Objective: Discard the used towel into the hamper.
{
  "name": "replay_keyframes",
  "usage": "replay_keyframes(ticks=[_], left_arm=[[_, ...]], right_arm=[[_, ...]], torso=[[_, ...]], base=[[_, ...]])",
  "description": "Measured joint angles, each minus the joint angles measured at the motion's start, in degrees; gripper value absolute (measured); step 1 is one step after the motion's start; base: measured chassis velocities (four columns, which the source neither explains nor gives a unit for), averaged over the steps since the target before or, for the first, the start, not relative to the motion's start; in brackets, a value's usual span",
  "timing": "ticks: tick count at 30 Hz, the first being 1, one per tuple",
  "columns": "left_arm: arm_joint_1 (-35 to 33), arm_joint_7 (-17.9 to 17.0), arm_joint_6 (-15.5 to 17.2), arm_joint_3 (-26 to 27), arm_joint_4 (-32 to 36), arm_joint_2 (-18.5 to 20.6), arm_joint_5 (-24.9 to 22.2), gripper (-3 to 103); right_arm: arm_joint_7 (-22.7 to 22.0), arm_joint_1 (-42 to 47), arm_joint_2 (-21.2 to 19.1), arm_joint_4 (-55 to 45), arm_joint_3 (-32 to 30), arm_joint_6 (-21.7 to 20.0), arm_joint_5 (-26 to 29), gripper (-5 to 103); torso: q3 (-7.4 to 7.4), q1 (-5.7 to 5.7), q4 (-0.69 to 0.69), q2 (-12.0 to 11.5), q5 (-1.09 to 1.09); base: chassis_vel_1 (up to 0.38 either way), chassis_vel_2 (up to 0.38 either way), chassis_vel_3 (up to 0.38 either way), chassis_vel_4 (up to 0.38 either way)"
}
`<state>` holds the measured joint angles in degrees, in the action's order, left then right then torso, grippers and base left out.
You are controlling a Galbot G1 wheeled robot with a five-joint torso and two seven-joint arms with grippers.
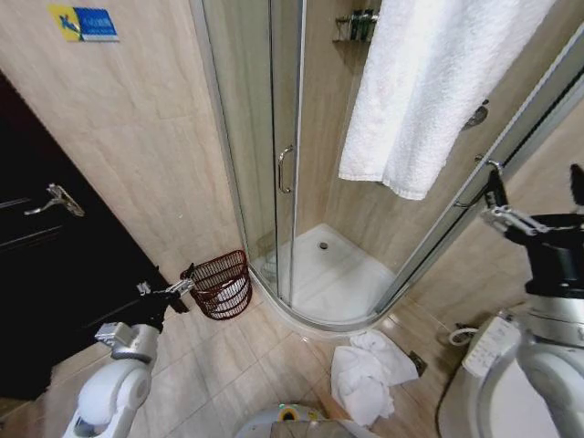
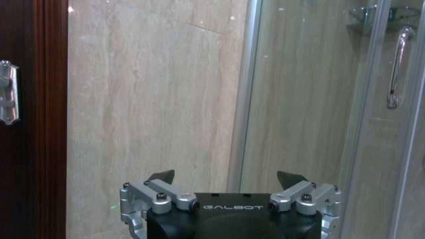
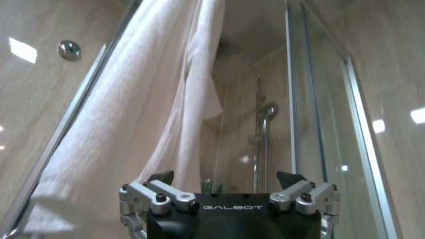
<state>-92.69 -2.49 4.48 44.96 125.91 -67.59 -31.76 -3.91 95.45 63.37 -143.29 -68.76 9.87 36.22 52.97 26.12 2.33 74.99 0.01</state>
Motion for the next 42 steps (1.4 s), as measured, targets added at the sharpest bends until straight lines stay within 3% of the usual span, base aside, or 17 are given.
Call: replay_keyframes(ticks=[7, 19, 35, 42], left_arm=[[0.00, 0.00, 0.00, 0.00, 0.00, 0.00, 0.00, 100], [0.00, 0.00, 0.00, 0.00, 0.00, 0.00, 0.00, 100], [0.00, 0.00, 0.00, 0.00, 0.00, 0.00, 0.00, 100], [0.00, 0.00, 0.00, 0.00, 0.00, 0.00, 0.00, 100]], right_arm=[[0.77, 1.04, 1.66, 0.00, 5.14, 0.76, -3.21, 100], [0.80, 1.86, 2.08, 0.02, 6.56, 0.90, -4.41, 100], [0.45, 2.34, 0.58, 0.05, 4.02, 0.36, -2.61, 100], [0.65, -0.45, -3.15, 0.05, -0.89, -0.27, 0.51, 100]], torso=[[0.07, 0.08, 0.01, 0.18, -0.01], [2.04, 1.84, 0.00, 3.90, -0.01], [5.16, 4.56, 0.00, 9.74, -0.01], [6.61, 5.82, 0.00, 12.43, -0.01]], base=[[0.000, 0.000, 0.000, 0.000], [0.000, 0.000, 0.000, 0.000], [0.000, 0.000, 0.000, 0.000], [0.000, 0.000, 0.000, 0.000]])
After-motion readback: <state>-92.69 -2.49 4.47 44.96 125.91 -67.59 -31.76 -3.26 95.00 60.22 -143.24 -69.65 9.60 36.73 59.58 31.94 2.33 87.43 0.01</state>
